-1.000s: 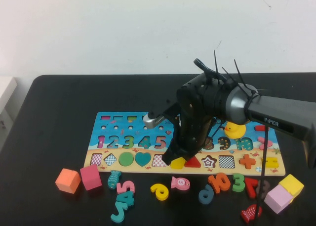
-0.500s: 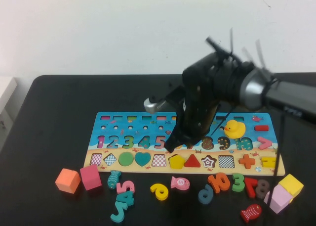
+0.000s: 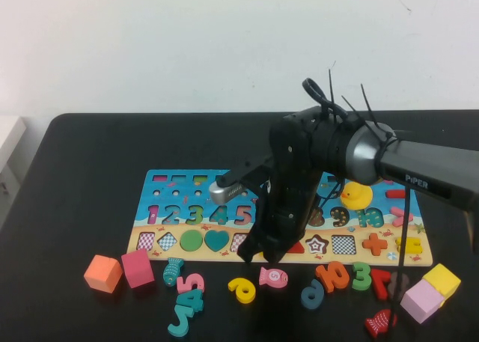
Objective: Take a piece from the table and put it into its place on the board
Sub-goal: Place the "Pentagon" into the hole of the Pentagon
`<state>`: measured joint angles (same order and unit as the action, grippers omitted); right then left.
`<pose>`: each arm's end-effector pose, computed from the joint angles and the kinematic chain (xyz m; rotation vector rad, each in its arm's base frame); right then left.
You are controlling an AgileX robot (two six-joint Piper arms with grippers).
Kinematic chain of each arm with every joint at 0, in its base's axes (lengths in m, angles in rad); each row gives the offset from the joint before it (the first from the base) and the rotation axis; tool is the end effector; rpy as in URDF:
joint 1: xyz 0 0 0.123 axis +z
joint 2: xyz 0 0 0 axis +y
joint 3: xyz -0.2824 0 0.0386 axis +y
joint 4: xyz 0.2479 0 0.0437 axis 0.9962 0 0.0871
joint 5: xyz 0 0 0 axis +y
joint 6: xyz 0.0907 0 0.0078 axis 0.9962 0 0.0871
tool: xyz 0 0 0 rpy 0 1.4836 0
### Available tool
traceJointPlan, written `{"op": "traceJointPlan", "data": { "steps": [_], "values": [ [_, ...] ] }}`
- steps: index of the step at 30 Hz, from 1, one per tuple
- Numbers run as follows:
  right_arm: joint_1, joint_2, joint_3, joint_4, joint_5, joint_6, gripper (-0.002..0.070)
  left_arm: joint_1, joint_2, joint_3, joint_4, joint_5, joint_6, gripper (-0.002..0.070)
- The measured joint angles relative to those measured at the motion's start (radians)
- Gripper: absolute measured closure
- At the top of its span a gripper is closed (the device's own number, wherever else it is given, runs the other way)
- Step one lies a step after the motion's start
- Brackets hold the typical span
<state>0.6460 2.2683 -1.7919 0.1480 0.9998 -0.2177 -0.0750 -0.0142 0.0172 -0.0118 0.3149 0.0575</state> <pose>0.3669 0.2907 0.1510 -1.1543 2.7495 0.2500 0.0535 -0.0044 0.1796 0.1118 1.7981 -0.0238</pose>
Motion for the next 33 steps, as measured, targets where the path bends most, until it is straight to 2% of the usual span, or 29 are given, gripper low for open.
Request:
{"op": "traceJointPlan", "data": {
  "steps": [12, 33],
  "values": [
    [0.0, 0.025, 0.0, -0.082, -0.036, 0.03, 0.0657, 0.0, 0.0, 0.0, 0.0, 0.0, 0.0, 0.0678],
    [0.0, -0.03, 0.0, -0.082, -0.09, 0.034, 0.0657, 0.0, 0.0, 0.0, 0.0, 0.0, 0.0, 0.0678]
  ]
}}
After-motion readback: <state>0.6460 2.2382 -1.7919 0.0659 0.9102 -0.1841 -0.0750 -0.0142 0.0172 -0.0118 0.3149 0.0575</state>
